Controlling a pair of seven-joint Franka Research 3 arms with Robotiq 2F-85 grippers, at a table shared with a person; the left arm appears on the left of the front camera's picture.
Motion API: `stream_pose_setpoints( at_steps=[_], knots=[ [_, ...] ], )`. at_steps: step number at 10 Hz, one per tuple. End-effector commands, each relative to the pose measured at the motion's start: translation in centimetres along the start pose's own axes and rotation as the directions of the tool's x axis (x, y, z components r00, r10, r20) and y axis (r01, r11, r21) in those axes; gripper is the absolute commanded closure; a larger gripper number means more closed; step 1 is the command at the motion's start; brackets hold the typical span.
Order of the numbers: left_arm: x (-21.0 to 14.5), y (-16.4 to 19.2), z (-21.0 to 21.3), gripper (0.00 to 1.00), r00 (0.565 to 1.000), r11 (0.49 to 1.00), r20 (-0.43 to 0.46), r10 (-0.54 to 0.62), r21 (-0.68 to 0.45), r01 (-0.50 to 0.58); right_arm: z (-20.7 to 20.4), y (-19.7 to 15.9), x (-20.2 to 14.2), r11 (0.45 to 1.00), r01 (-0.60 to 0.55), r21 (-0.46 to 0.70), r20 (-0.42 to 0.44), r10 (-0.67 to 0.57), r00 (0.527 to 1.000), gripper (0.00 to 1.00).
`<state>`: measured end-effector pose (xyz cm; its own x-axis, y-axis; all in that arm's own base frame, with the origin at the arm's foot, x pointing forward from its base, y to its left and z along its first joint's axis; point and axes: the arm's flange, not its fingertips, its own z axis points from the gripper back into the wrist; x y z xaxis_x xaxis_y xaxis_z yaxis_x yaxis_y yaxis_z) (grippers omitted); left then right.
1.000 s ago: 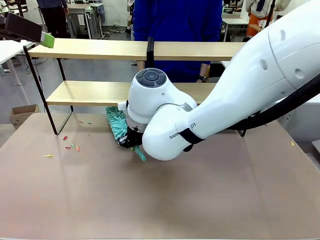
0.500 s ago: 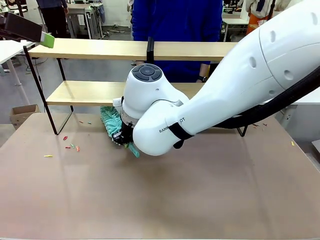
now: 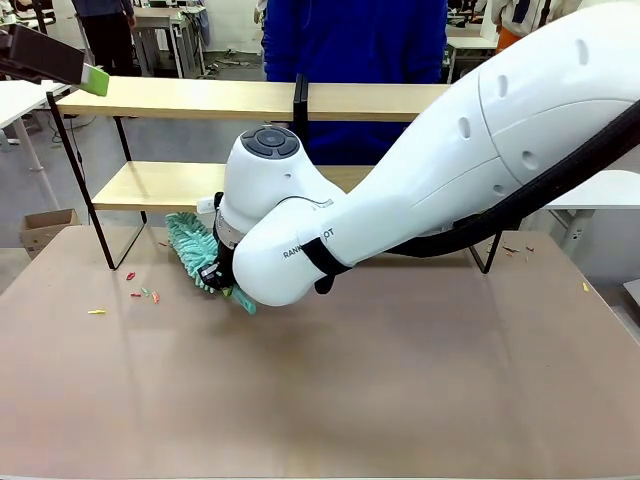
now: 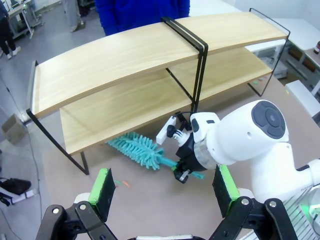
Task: Clean the shelves.
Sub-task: Clean another randomly selected level of the Shelf with the Duster.
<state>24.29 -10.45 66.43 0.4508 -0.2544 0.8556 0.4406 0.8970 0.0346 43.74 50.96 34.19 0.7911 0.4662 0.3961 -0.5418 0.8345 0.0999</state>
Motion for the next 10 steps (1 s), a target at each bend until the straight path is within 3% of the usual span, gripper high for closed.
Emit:
stream_pose_setpoints(
  at_steps=[1,5,7,10],
  knots=[
    [0.0,0.0,0.1,0.0,1.0,1.0,0.003,0.002,-0.001,-0.002,-0.1,0.5,1.6,0.999,-0.038,0.031,-0.015,0.039,0.999,0.88],
    [0.0,0.0,0.1,0.0,1.0,1.0,0.003,0.002,-0.001,-0.002,-0.2,1.0,2.6,0.965,-0.24,0.107,-0.083,0.249,0.965,0.88],
    [0.0,0.0,0.1,0.0,1.0,1.0,0.003,0.002,-0.001,-0.002,2.0,0.2,0.9,0.922,-0.357,0.149,-0.103,0.374,0.922,0.88],
    [0.0,0.0,0.1,0.0,1.0,1.0,0.003,0.002,-0.001,-0.002,5.5,-1.0,-3.5,0.874,-0.441,0.203,-0.181,0.476,0.861,0.88]
  ],
)
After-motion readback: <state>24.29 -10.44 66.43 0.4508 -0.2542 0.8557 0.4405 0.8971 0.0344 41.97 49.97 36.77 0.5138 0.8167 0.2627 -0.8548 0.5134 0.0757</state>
